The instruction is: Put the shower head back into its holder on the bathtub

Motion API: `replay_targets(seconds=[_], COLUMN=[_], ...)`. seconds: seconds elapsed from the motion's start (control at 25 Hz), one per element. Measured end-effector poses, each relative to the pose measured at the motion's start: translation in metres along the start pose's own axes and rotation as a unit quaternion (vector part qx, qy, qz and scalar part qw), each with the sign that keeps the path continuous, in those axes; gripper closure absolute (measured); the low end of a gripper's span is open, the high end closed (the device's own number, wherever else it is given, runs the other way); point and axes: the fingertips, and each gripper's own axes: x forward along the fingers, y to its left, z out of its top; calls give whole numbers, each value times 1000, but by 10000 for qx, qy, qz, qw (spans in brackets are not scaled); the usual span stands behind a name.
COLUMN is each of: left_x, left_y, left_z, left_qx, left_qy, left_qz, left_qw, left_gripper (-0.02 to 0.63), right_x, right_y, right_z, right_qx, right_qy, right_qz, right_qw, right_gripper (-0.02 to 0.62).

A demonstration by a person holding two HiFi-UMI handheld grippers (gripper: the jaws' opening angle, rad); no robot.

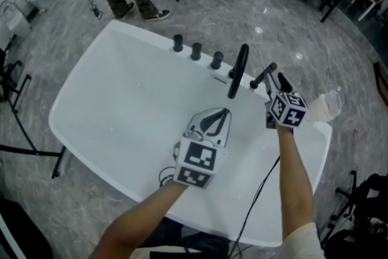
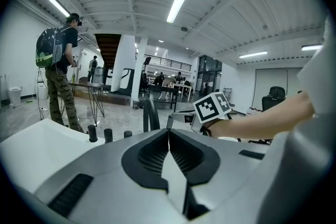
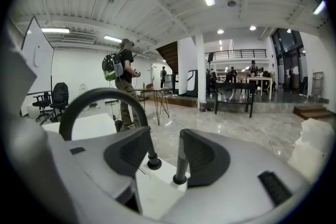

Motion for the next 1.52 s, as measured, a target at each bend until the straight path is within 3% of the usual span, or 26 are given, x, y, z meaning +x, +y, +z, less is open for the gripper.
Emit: replay_targets(seconds=[0.28,0.64,0.96,1.12,1.52], left_x=[-23,-63,-101,-115,-190], left_y=[-18,-49,-72,-93,-166], left_z=[20,34,46,51,49], left_qx=[-15,-82,-233,-162,199], left_qy=[-54,-116,-184,-261,-455], left_qz=[-51,-241,-430,-597,-936], left_qw=[10000,9996,9986,9977,9944], left_gripper=[589,589,589,589,589], right_x=[-65,-152,-233,-274,-409], right_y=[44,88,125,137,155], right_z=[38,57,80,85,85], right_qx=[189,591,669,668,788], right_qy=[-310,-494,-752,-945,-1548], right_qz=[127,234,284,272,60], right_qw=[9993,9968,9945,9929,9848], right_gripper=[440,451,523,573,583])
